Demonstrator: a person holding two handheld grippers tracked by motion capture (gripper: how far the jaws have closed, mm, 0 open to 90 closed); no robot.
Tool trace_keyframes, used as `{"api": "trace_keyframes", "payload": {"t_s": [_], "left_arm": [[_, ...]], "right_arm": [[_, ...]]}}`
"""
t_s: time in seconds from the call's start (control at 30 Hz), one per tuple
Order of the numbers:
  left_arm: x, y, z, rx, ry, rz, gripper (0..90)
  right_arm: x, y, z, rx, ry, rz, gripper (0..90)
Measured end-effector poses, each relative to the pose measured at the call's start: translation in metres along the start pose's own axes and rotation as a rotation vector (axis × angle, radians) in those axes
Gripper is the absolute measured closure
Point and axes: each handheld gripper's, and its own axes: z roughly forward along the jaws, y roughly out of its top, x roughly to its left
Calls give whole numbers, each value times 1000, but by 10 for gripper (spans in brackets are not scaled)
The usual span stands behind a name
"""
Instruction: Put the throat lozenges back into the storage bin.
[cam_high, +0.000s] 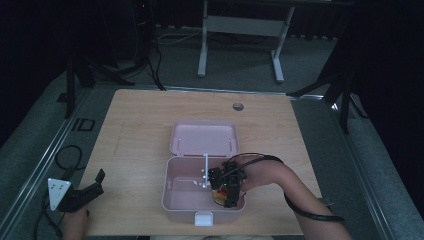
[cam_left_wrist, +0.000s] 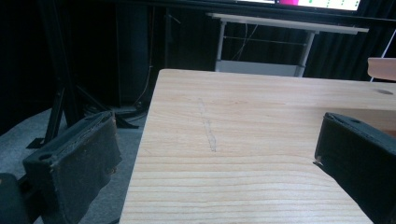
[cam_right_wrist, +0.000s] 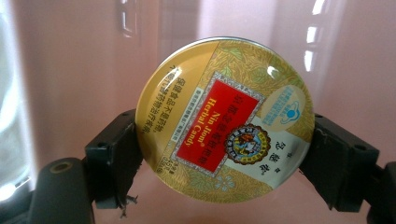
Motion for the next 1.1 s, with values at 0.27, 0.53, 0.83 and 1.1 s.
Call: {"api": "trace_keyframes", "payload": {"t_s": [0.27,0.53,0.83,1.1], "left_arm": [[0,0,0,0,-3,-1,4],[1,0,0,1,-5,-1,4],[1,0,0,0,-3,-1,4],[1,0,0,-2,-4,0,4]], "right_arm": [[0,3,11,54,6,-5,194],[-2,8,23,107,26,-13,194],[-4,7,22,105,66,22,134],[1,-3,-9,-28,33,27,118]]}}
